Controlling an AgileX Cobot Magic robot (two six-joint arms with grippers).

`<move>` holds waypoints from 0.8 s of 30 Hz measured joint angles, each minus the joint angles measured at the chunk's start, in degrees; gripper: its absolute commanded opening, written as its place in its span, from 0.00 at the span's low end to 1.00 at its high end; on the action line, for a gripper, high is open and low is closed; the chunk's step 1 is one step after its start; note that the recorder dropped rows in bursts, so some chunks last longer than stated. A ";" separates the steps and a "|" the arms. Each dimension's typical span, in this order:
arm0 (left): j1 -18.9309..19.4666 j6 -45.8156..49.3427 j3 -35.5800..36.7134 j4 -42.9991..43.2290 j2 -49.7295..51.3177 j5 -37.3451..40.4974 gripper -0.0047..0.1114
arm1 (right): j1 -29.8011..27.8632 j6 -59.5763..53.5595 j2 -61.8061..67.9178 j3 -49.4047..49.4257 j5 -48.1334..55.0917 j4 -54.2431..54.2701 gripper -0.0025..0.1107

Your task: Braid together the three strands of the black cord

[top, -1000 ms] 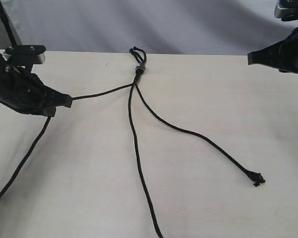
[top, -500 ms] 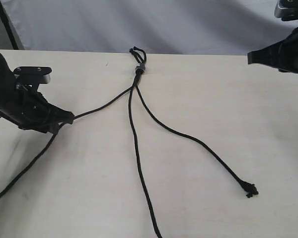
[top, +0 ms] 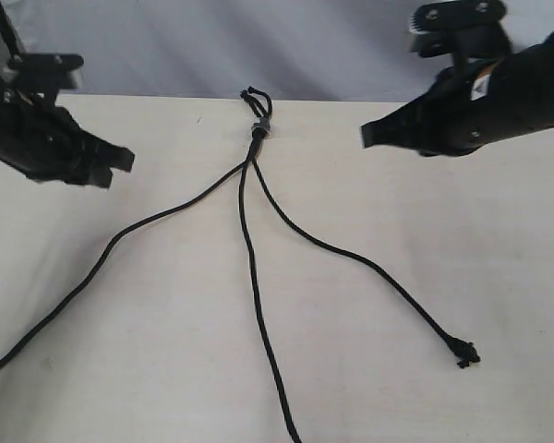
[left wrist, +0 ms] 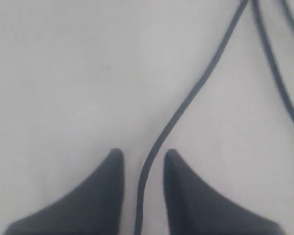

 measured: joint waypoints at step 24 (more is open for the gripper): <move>0.50 3.73 -0.32 0.00 -11.81 -1.29 0.05 | 26.58 13.92 24.83 -11.71 19.74 0.91 0.42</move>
